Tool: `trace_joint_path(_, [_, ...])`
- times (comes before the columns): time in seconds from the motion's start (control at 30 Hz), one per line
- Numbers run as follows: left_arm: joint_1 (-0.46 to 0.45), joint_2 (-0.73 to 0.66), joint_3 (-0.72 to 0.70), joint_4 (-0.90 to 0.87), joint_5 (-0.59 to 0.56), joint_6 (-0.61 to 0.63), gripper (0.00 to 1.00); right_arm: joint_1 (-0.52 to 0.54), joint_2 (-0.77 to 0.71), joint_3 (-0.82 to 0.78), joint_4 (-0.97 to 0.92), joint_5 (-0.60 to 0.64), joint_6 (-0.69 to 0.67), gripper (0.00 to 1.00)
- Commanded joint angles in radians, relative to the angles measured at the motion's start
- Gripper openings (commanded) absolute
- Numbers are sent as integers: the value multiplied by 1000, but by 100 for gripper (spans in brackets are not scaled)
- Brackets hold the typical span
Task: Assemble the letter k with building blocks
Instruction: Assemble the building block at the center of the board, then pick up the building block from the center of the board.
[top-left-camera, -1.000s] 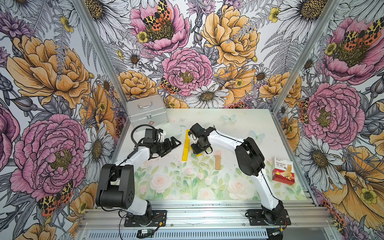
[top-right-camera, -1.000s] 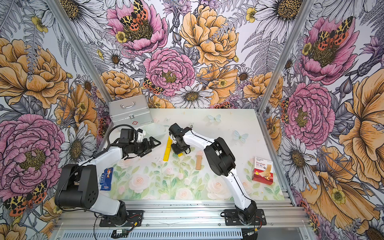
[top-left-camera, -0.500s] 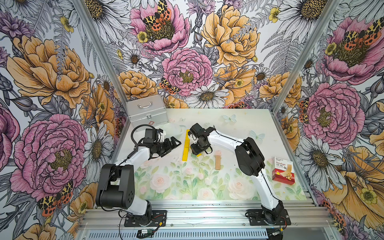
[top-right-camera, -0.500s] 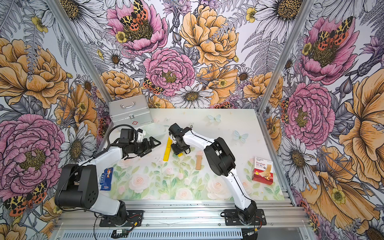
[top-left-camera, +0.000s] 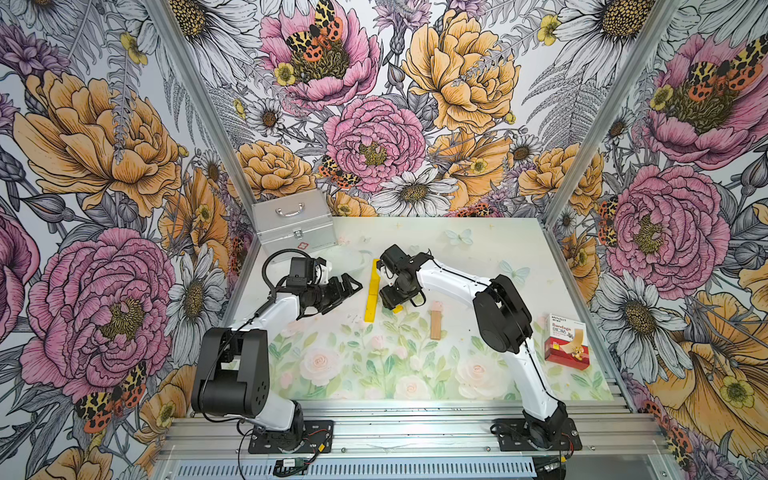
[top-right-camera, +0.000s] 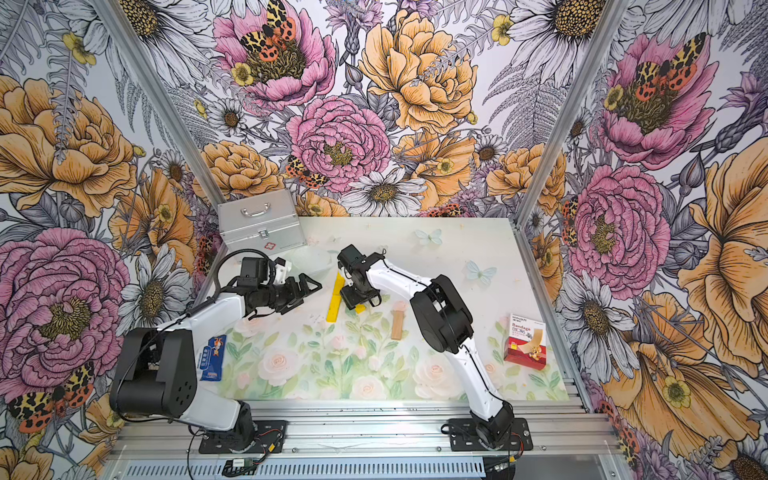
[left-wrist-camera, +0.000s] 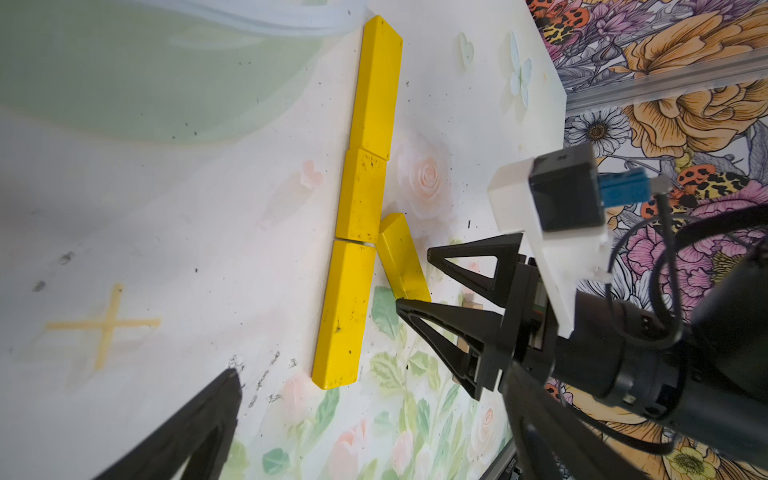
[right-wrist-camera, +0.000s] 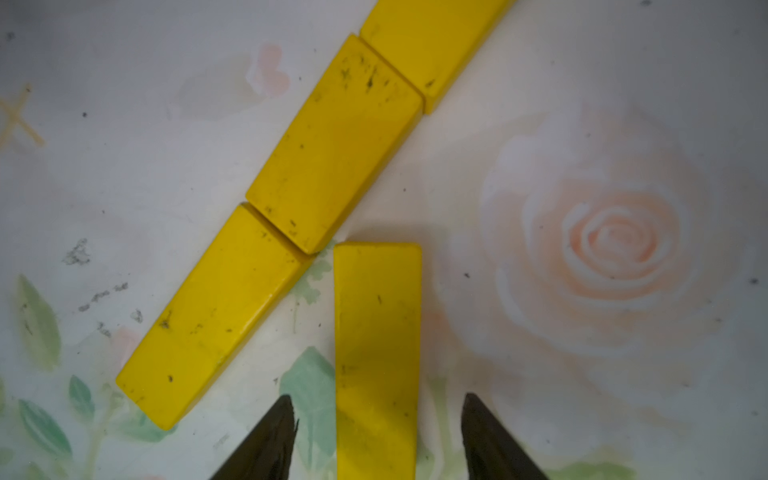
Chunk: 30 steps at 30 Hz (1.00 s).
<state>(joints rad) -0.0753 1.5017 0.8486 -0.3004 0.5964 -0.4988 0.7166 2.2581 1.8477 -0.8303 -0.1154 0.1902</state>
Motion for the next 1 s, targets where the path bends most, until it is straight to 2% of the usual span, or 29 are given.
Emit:
trace_joint_path(0.0, [0,-4,1,21,31,9,99,5,-82,-35,-4,25,5,72])
trace_joint_path(0.33, [-9,-26,-8,21,32,10,99,1,-209,-83,-1,42,39,92])
trace_joint_path(0.4, [-11,-34,-11,22,33,8,99,-2,-238,-94,-1,63,58,99])
trace_joint_path(0.67, [-35,-55,-18,21,40,5,99,-39,-355,-217,-1,194,172,99])
trace_joint_path(0.97, [-71,-83,-38,23,45,-4,99,-81,-498,-446,22,327,348,99])
